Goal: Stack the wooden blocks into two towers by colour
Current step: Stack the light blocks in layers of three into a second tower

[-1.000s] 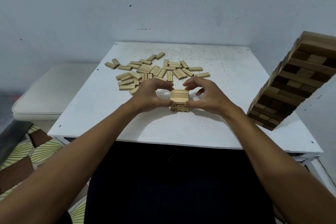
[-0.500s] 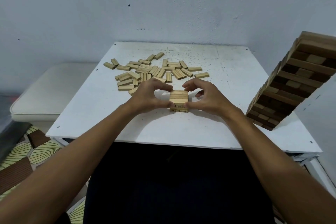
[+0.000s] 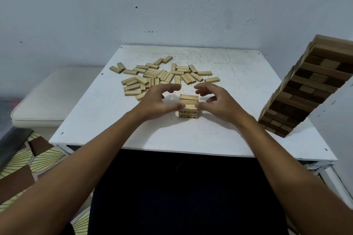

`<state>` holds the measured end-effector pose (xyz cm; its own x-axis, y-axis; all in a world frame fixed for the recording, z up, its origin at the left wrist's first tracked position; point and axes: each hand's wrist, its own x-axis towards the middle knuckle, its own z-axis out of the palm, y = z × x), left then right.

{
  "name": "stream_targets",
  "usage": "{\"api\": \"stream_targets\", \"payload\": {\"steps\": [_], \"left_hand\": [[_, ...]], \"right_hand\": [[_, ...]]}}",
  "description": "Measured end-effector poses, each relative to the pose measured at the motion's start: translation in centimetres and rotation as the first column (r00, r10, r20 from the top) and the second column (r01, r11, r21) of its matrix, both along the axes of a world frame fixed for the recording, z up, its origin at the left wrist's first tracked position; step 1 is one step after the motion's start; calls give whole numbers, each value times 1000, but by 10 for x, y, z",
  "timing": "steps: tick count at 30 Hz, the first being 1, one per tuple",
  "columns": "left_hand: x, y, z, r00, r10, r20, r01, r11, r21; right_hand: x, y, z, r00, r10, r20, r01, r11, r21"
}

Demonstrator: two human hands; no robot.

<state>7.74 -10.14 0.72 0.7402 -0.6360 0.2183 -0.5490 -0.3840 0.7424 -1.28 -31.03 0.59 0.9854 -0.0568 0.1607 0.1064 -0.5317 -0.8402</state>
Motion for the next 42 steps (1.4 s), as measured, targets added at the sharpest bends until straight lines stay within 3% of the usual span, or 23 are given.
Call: {"api": "stream_targets", "payload": {"steps": [5, 10, 14, 21, 24, 27, 31, 35, 38, 42], "left_hand": [[-11, -6, -7, 944, 72, -323, -167, 946, -278], [-36, -23, -14, 763, -14, -647, -393, 784, -481], [-50, -40, -10, 707, -66, -704, -481, 684, -548], [-61, -53, -12, 751, 15, -660, -505, 657, -560], [-66, -54, -9, 769, 19, -638, -496, 647, -579], [-60, -47, -14, 773, 1, -635, -459, 692, -557], [-36, -21, -21, 895, 54, -443, -257, 874, -412], [-17, -3, -16, 945, -24, -325, -74, 956, -284], [-9, -2, -11, 936, -88, -341, 16, 978, -209], [-5, -5, -9, 937, -106, -333, 52, 985, -166]], "right_hand": [[-3, 17, -3, 987, -157, -47, 163, 926, 341], [-6, 41, -7, 956, -271, -114, 278, 706, 651], [-3, 60, -11, 940, -324, -108, 285, 573, 769], [4, 81, -15, 913, -400, -78, 302, 535, 789], [3, 83, -17, 909, -409, -77, 311, 544, 779], [1, 79, -14, 908, -414, -72, 310, 544, 779], [-8, 54, -5, 932, -357, -57, 316, 729, 607], [-14, 25, -6, 997, -61, -37, 70, 938, 338], [-12, 16, -11, 995, 34, -95, -16, 982, 191], [-10, 13, -16, 996, 26, -87, -5, 972, 234]]}}
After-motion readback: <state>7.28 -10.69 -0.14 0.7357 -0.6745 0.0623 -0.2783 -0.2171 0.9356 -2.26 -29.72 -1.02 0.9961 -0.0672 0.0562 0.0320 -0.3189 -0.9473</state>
